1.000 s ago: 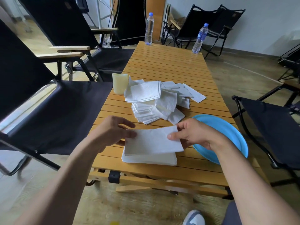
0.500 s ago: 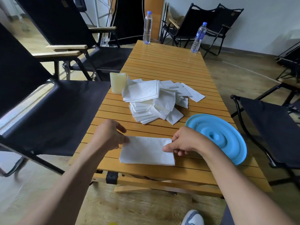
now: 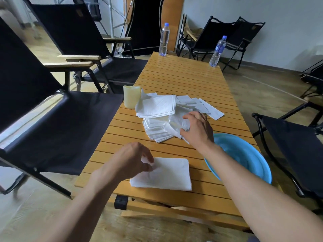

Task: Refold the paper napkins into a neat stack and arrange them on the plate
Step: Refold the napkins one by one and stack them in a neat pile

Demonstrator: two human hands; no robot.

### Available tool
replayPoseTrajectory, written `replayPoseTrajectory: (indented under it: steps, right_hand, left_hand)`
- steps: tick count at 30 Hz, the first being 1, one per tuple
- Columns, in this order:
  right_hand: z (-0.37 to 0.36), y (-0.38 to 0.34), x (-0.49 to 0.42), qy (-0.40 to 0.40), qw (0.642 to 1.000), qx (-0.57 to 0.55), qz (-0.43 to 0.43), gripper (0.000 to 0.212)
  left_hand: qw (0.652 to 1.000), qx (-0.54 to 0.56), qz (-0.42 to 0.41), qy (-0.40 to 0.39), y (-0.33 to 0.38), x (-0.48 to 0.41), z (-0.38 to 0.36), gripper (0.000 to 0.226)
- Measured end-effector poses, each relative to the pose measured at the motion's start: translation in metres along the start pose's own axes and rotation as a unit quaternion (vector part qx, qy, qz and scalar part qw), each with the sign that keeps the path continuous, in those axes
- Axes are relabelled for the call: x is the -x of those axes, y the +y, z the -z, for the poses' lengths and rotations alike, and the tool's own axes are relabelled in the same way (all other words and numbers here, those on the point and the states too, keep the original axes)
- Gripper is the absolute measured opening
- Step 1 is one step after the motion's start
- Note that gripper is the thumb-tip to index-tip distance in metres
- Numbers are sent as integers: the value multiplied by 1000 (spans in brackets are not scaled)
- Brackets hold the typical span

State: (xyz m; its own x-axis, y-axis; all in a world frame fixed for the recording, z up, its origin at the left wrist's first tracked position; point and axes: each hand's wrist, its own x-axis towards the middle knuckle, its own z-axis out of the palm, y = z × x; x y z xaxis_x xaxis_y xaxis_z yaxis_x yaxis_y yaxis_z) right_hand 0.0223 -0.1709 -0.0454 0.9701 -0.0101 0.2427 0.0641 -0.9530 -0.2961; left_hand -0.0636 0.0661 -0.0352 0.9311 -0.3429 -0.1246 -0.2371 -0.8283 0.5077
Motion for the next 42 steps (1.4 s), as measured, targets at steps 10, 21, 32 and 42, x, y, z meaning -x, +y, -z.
replayPoseTrajectory:
  steps: [10, 21, 32, 42]
  right_hand:
    - [-5, -35, -61, 41, 980, -177, -84, 43]
    - [6, -52, -67, -62, 893, -390, -214, 28]
    - [-8, -6, 27, -155, 946, -248, -140, 45]
    - [-12, -13, 29, 85, 992, -85, -28, 18]
  left_hand:
    - [1000, 3, -2, 7, -2, -4, 0, 20]
    - [998, 32, 1, 50, -7, -7, -4, 25]
    - [988, 68, 90, 101, -5, -10, -8, 52]
    - [994, 21, 65, 88, -12, -12, -13, 41]
